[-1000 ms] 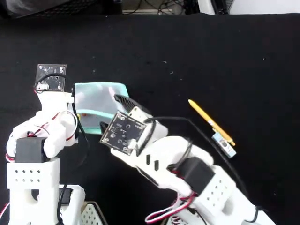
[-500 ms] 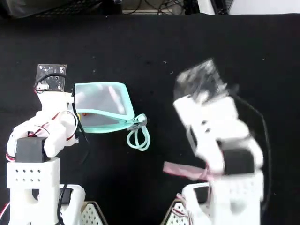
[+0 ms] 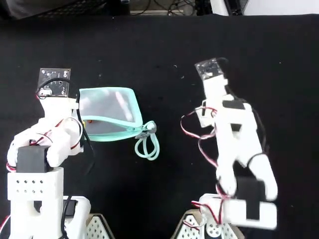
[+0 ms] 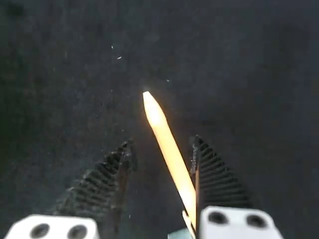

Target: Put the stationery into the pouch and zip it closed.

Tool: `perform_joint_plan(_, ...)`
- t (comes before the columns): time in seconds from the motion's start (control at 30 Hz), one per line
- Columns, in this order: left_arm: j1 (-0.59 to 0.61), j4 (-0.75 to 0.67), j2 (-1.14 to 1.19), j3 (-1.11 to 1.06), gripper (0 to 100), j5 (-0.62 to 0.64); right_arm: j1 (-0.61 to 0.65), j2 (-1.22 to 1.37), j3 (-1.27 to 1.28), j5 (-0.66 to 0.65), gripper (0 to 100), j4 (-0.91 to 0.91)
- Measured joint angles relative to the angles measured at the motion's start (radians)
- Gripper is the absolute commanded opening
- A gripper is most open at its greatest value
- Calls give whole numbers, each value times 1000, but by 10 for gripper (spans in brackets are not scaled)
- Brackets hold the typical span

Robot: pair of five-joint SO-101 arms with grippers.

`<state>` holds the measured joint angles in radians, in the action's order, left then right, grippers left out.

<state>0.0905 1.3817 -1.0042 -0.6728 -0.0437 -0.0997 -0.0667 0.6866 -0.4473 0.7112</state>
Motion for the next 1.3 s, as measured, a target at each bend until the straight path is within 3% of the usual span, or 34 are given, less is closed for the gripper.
perform_joint_plan(0.3,0,0,-2,-12,33,-2,-3,184,-26,-12,172,-157)
perform_joint_plan(0.43,0,0,-2,-12,33,-2,-3,192,-31,-14,7,-160)
perform_joint_plan(0.73,0,-8,-2,-12,33,-2,-3,160,-17,-15,11,-172)
perform_joint_plan(0.87,0,-43,-6,-49,33,-2,-3,-31,101,-14,11,-172)
perform_joint_plan(1.07,0,-68,-5,-64,33,-2,-3,-535,342,-14,11,-157)
perform_joint_plan(1.17,0,-68,-5,-64,33,-2,31,-796,382,-14,11,-40)
perform_joint_plan(1.3,0,-68,-5,-64,33,-2,193,-1051,396,-12,11,189)
